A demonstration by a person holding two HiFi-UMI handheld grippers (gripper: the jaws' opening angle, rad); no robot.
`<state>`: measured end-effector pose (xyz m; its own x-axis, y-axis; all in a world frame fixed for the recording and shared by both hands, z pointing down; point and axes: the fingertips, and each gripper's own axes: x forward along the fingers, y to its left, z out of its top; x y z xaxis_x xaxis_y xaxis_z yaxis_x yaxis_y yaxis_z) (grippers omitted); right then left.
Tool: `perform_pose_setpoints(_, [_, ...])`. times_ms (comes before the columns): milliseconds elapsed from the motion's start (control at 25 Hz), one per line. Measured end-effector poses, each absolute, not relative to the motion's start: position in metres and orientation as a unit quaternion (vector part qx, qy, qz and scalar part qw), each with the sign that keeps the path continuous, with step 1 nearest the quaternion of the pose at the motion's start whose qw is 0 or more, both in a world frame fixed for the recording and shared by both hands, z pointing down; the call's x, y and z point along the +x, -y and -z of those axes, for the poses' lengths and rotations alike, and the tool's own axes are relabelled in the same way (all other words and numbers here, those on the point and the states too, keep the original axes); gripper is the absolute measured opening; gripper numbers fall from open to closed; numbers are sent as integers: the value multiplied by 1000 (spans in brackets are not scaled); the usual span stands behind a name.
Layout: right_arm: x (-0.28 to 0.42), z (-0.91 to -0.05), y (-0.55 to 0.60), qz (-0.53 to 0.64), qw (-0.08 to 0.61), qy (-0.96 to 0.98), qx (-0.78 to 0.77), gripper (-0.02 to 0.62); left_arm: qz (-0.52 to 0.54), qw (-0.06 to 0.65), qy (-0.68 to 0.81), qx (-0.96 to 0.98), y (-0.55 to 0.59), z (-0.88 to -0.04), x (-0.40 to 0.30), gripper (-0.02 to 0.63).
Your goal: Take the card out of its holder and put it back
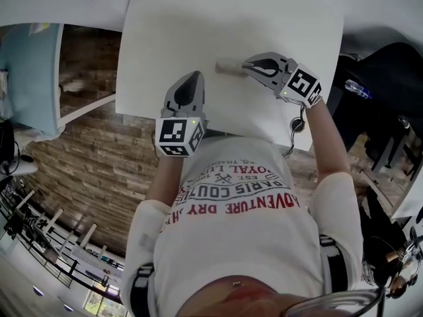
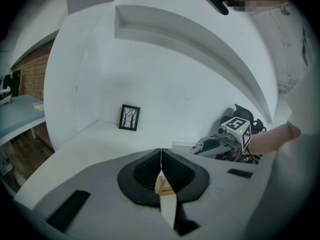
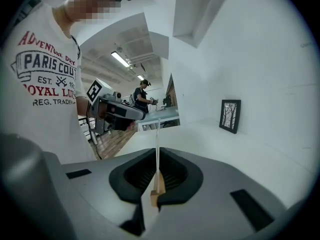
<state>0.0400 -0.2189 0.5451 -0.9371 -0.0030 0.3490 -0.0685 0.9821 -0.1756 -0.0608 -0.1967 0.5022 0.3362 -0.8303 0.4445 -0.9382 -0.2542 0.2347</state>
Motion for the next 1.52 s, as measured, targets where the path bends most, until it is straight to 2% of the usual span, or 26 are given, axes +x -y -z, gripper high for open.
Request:
perform_pose_setpoints(240, [35,-501,224,-68,137,987,43,34,-106,224,563,788,197,-492,-67,26])
perform_pose_setpoints(480, [32,-480,223,-46,135,987,76,34,-89,213,559,796,195,-481,-75,26])
perform_pose_setpoints(920, [65,-475,225,-67,116,940,313,34,-69,165,504,845,200,-451,-64,26])
perform_pose_setpoints(1120, [103,-472,222,-95,95,883,450,34,-69,136,489,859,200,-437,-49,25])
perform_pose_setpoints(1280, [119,-477,213,-116,80,858,494,34,-71,141,486,860,199,-442,-44,25])
perform_pose_setpoints(1520, [124,-474,212,-100,97,851,506,34,-100,127,471,867,200,-448,-35,25])
